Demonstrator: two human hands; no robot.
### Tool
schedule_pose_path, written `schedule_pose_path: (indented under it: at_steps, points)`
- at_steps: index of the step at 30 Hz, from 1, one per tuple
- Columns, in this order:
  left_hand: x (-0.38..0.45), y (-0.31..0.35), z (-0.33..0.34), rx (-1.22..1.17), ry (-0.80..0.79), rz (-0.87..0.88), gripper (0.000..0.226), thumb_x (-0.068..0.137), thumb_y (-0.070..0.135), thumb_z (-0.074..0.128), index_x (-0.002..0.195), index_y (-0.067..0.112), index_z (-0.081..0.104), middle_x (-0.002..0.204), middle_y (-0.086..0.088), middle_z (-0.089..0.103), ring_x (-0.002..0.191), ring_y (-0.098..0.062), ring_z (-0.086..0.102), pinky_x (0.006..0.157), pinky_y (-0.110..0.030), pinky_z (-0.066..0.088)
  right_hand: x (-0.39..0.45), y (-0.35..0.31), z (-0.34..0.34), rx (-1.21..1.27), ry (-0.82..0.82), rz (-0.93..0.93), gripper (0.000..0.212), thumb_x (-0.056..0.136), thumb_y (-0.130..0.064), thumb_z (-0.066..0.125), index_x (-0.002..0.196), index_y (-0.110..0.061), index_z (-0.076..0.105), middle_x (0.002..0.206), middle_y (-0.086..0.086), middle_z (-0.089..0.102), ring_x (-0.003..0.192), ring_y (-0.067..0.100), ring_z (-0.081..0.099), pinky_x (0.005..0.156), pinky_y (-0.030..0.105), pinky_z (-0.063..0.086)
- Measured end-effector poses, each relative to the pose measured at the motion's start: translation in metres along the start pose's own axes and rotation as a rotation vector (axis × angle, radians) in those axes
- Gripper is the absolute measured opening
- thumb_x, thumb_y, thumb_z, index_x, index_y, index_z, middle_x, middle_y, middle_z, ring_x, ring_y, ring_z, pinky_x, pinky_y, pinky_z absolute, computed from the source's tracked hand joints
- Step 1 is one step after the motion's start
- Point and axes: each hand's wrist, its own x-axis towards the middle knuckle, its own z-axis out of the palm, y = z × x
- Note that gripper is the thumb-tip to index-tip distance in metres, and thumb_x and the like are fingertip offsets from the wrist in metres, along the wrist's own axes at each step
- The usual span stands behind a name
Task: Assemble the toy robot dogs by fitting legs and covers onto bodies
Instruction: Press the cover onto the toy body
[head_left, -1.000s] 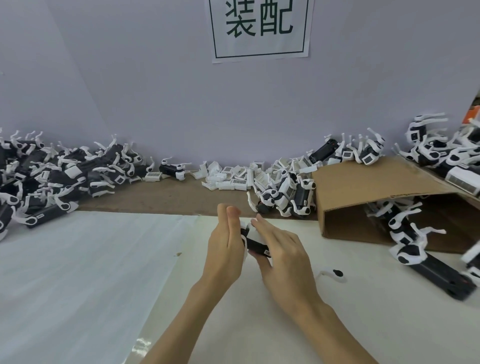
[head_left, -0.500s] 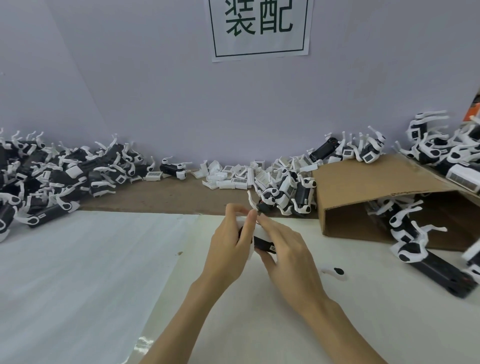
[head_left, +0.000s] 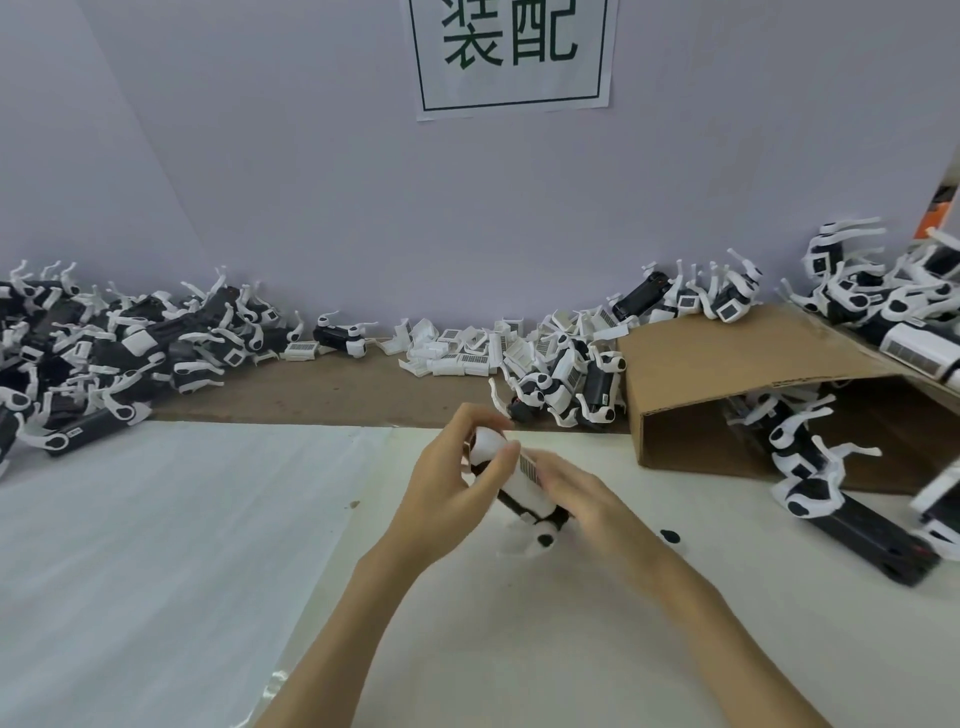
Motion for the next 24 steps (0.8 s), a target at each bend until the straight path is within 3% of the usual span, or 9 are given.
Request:
schedule_pose_path:
  at_steps: [2,3,6,9,12,15,19,22,24]
  points:
    - [-0.001,0.000,-0.003,0.079,-0.085,0.047,0.022,0.102,0.044,0.053,0.121,0.034,0.060,0.112,0.014,0.067,0.108,-0.016,0.064,0.090,-0.033,0.052,-0.004,-0.002,-0.012,-0.096,-0.127,0.099,0.033,0.109,-0.038,0.049,0.124,-0.016,0.069,0.121,0.008,0.073,0.115,0.021,0.068,0.109,0.041,0.047]
    - [-0.002,-0.001,-0.003,0.116,-0.091,0.062,0.025,0.102,0.045,0.051,0.123,0.034,0.059,0.116,0.017,0.066,0.115,-0.016,0.062,0.096,-0.035,0.050,-0.005,0.000,-0.015,-0.159,-0.155,0.092,0.030,0.107,-0.038,0.053,0.118,-0.016,0.071,0.115,0.006,0.075,0.108,0.017,0.069,0.103,0.036,0.048]
    - [-0.001,-0.005,-0.004,0.247,0.001,0.151,0.030,0.101,0.050,0.058,0.125,0.031,0.059,0.122,0.021,0.058,0.125,-0.013,0.054,0.108,-0.036,0.040,-0.001,0.007,-0.009,-0.218,0.045,-0.021,0.016,0.098,-0.037,0.070,0.110,-0.026,0.071,0.102,-0.013,0.075,0.097,0.005,0.070,0.094,0.025,0.049]
    - [0.002,-0.012,-0.014,0.256,-0.013,0.140,0.038,0.096,0.058,0.066,0.123,0.031,0.064,0.120,0.019,0.060,0.120,-0.013,0.053,0.108,-0.038,0.038,0.002,0.013,0.002,-0.359,0.362,-0.221,0.028,0.087,-0.041,0.082,0.108,-0.030,0.067,0.100,-0.017,0.071,0.095,0.006,0.064,0.082,0.014,0.046]
    - [0.002,-0.014,-0.021,0.148,-0.082,0.078,0.035,0.094,0.056,0.074,0.122,0.037,0.067,0.121,0.018,0.066,0.122,-0.016,0.056,0.108,-0.041,0.040,0.003,0.016,0.001,-0.676,0.477,-0.429,0.041,0.085,-0.038,0.084,0.121,-0.025,0.069,0.113,-0.015,0.070,0.105,0.009,0.061,0.093,0.026,0.047]
    - [0.001,-0.012,-0.024,0.078,-0.090,0.020,0.033,0.087,0.056,0.076,0.117,0.047,0.069,0.121,0.023,0.067,0.124,-0.014,0.054,0.105,-0.034,0.041,0.002,0.016,0.002,-0.803,0.493,-0.514,0.042,0.087,-0.034,0.083,0.124,-0.017,0.070,0.114,-0.007,0.071,0.105,0.018,0.064,0.095,0.039,0.048]
    - [0.002,-0.011,-0.021,0.077,-0.055,-0.009,0.033,0.089,0.064,0.074,0.117,0.049,0.069,0.115,0.020,0.064,0.120,-0.012,0.055,0.106,-0.030,0.041,0.001,0.010,0.007,-0.747,0.520,-0.499,0.031,0.088,-0.032,0.082,0.114,-0.020,0.070,0.103,-0.014,0.070,0.094,0.008,0.059,0.088,0.045,0.050]
    - [0.002,-0.007,-0.010,0.146,0.027,0.119,0.023,0.095,0.053,0.069,0.114,0.040,0.067,0.110,0.027,0.063,0.112,0.000,0.051,0.101,-0.018,0.032,0.002,0.009,0.000,-0.655,0.457,-0.450,0.028,0.091,-0.032,0.079,0.116,-0.023,0.069,0.106,-0.018,0.070,0.098,0.009,0.064,0.089,0.044,0.051]
    - [0.001,-0.006,-0.004,0.157,0.057,0.113,0.019,0.095,0.052,0.071,0.110,0.042,0.068,0.108,0.026,0.063,0.111,0.004,0.047,0.097,-0.014,0.031,0.001,0.011,-0.003,-0.586,0.382,-0.406,0.030,0.094,-0.035,0.075,0.121,-0.027,0.067,0.110,-0.020,0.068,0.104,0.008,0.064,0.090,0.035,0.052]
